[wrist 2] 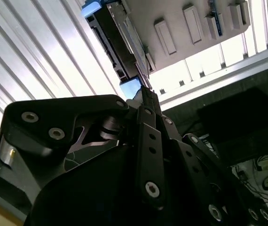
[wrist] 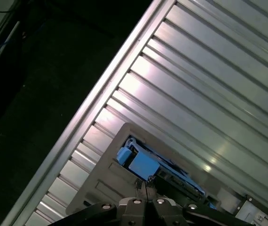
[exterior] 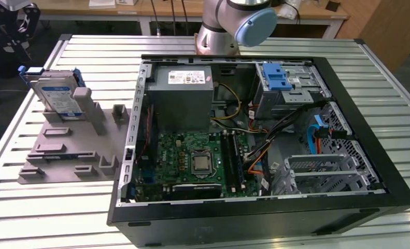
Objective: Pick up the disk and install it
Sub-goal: 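Pick up the disk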
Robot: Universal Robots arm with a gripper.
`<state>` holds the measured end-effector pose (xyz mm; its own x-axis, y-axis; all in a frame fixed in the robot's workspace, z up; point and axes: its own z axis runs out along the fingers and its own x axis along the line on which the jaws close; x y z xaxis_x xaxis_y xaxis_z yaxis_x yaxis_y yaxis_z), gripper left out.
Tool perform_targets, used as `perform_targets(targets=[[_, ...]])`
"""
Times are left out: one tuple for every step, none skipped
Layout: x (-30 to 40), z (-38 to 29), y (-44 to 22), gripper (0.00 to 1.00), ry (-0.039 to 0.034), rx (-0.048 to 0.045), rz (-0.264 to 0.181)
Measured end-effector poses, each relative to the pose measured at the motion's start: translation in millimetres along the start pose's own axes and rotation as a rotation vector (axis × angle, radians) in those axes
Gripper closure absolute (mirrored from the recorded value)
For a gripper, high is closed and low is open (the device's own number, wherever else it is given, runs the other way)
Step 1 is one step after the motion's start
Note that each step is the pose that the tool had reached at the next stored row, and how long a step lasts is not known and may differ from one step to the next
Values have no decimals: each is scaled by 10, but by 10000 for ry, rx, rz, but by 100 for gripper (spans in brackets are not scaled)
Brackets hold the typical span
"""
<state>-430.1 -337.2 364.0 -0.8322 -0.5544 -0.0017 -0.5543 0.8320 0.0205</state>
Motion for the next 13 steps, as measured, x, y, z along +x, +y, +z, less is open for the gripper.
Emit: perform_targets(targets=[[0, 0, 0, 89, 2, 0, -95], [0, 0, 0, 89, 3, 0, -183], [0, 0, 0, 89, 6, 1, -270], [0, 0, 0, 89, 8, 0, -360], [0, 0, 0, 89, 9, 0, -445], [0, 0, 0, 89, 11, -1, -534], [0, 1, 0, 89, 12, -1, -618], [0, 0, 0, 89, 14, -1, -702], [0, 0, 0, 89, 16, -1, -785], [0, 0, 0, 89, 18, -1, -867], [0, 0, 0, 89, 20, -1, -956], [0, 0, 0, 89, 22, -1, -1036], [0, 0, 0, 89, 23, -2, -1116]])
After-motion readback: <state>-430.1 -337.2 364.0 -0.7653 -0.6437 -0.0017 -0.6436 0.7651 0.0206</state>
